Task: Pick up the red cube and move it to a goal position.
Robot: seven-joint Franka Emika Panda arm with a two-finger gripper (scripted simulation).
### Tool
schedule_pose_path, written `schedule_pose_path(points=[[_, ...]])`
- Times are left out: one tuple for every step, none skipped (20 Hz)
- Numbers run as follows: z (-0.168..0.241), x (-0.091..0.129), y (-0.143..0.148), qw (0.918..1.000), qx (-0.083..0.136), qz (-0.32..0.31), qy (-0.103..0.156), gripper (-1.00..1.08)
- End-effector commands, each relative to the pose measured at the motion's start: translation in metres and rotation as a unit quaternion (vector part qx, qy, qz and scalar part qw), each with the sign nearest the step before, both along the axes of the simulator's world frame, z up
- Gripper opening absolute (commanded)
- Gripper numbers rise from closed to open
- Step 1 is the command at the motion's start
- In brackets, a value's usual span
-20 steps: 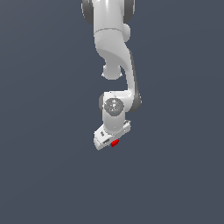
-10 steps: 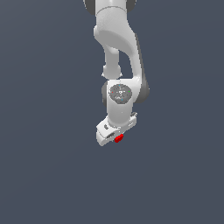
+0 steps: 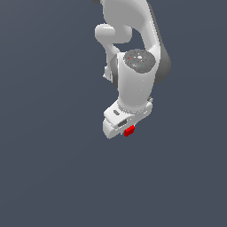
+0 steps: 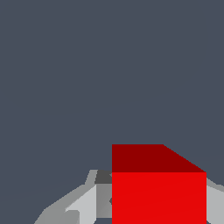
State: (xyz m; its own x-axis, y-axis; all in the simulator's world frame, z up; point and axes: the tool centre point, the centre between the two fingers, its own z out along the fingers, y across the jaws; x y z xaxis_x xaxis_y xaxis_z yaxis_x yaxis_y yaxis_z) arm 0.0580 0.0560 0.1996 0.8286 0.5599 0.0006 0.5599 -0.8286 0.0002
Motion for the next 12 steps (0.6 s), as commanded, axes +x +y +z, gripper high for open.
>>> schedule_pose_path(points=[[0.025, 0.002, 0.007, 1.0000, 0.000, 0.000, 0.000, -1.00], [0.034, 0.003, 0.009, 1.0000, 0.000, 0.000, 0.000, -1.00], [0.041, 0.005, 0.011, 1.0000, 0.000, 0.000, 0.000, -1.00], [0.048, 0.006, 0.013, 1.0000, 0.000, 0.000, 0.000, -1.00], [0.055, 0.007, 0.015, 1.0000, 0.000, 0.000, 0.000, -1.00], [0.061, 0.008, 0.017, 1.0000, 0.000, 0.000, 0.000, -1.00], [0.066, 0.008, 0.018, 1.0000, 0.000, 0.000, 0.000, -1.00], [0.070, 0.009, 0.019, 1.0000, 0.000, 0.000, 0.000, -1.00], [0.075, 0.010, 0.021, 1.0000, 0.000, 0.000, 0.000, -1.00], [0.078, 0.011, 0.022, 1.0000, 0.000, 0.000, 0.000, -1.00], [0.081, 0.011, 0.023, 1.0000, 0.000, 0.000, 0.000, -1.00], [0.084, 0.012, 0.023, 1.0000, 0.000, 0.000, 0.000, -1.00]])
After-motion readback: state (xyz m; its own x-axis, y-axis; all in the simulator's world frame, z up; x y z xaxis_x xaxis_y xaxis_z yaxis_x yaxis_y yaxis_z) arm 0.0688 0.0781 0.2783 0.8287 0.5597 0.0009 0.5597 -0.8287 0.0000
